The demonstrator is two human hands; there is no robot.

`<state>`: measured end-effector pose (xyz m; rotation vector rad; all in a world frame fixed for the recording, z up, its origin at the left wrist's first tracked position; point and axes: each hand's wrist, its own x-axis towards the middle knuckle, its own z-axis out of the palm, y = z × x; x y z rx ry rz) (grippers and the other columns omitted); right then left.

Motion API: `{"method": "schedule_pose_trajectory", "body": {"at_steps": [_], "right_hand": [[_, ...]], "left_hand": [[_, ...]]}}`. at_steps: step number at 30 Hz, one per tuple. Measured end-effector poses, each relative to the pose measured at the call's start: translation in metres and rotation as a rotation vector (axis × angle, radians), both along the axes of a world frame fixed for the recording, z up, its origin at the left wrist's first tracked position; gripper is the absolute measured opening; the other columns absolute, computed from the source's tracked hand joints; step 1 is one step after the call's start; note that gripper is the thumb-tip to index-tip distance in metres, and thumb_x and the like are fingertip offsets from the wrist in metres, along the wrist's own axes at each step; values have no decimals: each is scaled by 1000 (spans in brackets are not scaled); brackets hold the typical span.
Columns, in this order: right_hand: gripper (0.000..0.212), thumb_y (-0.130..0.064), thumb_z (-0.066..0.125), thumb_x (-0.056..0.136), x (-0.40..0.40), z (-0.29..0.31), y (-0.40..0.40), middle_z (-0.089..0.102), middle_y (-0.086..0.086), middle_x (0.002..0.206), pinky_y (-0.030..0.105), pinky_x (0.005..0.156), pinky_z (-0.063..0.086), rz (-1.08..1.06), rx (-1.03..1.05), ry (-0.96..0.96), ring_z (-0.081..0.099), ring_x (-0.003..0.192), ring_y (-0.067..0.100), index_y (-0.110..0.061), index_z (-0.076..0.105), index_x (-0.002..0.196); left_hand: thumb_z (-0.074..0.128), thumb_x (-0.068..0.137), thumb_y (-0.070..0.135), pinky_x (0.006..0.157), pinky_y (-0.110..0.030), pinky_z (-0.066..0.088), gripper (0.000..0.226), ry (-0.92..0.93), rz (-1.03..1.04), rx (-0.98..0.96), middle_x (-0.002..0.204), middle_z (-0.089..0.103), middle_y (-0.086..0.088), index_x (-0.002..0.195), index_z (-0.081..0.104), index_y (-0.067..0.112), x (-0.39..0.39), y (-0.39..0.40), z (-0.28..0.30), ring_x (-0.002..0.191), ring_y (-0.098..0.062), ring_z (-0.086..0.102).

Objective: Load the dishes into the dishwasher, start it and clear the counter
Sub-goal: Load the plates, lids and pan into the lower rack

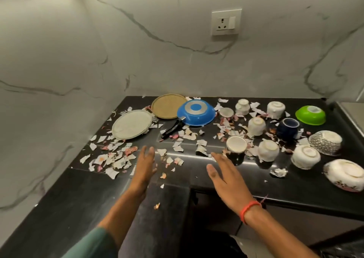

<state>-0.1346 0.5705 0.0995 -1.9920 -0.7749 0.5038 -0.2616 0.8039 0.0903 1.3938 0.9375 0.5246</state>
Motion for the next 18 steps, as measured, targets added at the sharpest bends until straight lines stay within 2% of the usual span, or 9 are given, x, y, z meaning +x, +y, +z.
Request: {"method": "schedule_pose_trajectory", "body": {"at_steps": [4, 9, 12, 18], "right_hand": [[58, -58, 38, 101, 6, 1, 21, 24, -14, 163, 27, 122, 15, 73, -92, -37, 17, 149, 2, -39, 28, 155], [60, -60, 36, 100, 15, -6, 33, 24, -16, 163, 28, 122, 18, 108, -160, -18, 19, 149, 3, -40, 27, 156], [60, -61, 35, 99, 14, -13, 29, 25, -17, 162, 26, 119, 19, 82, -196, 6, 21, 148, 2, -39, 28, 155], [58, -60, 37, 99, 10, -21, 10, 31, -20, 156, 18, 111, 23, 1, -264, 33, 27, 137, -6, -40, 32, 153]], "left_hand": [[46, 103, 55, 107, -46, 44, 68, -17, 81, -124, 164, 30, -6, 161, 20, 29, -1, 47, -18, 140, -28, 45], [48, 105, 50, 112, -51, 40, 67, -64, 170, -289, 163, 30, -14, 161, 21, 26, 10, 100, -36, 145, -36, 39], [50, 104, 50, 112, -51, 39, 66, -54, 218, -343, 164, 29, -16, 160, 23, 30, 26, 133, -46, 146, -37, 36], [51, 105, 46, 116, -50, 38, 68, -130, 275, -402, 166, 23, -18, 161, 14, 40, 68, 183, -56, 148, -36, 35]]}}
